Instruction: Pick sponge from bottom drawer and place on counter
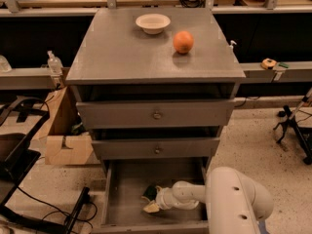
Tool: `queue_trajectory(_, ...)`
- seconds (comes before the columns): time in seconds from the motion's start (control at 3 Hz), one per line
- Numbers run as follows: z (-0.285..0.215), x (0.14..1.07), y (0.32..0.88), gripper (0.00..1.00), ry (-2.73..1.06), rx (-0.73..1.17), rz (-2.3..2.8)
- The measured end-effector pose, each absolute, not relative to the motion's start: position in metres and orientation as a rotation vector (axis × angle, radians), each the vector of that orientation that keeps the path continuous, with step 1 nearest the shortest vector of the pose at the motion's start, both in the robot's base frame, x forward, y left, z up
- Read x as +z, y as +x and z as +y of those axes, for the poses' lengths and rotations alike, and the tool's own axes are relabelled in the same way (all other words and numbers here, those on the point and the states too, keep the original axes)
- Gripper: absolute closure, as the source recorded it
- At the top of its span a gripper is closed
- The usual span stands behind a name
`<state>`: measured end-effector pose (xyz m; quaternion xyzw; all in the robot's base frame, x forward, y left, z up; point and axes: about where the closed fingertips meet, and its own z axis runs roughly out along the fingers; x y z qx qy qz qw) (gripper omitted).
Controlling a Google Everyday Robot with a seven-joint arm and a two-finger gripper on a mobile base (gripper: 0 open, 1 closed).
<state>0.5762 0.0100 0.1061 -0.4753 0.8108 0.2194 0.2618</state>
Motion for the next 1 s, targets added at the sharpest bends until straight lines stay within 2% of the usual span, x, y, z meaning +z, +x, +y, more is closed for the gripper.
queue_trajectory(0.67, 0.010, 0.109, 0.576, 0.86, -1.286, 0.594, 2.194)
queue_trajectory(1.0, 0.011, 0.120, 0.570, 1.00, -1.307, 0.574, 2.198)
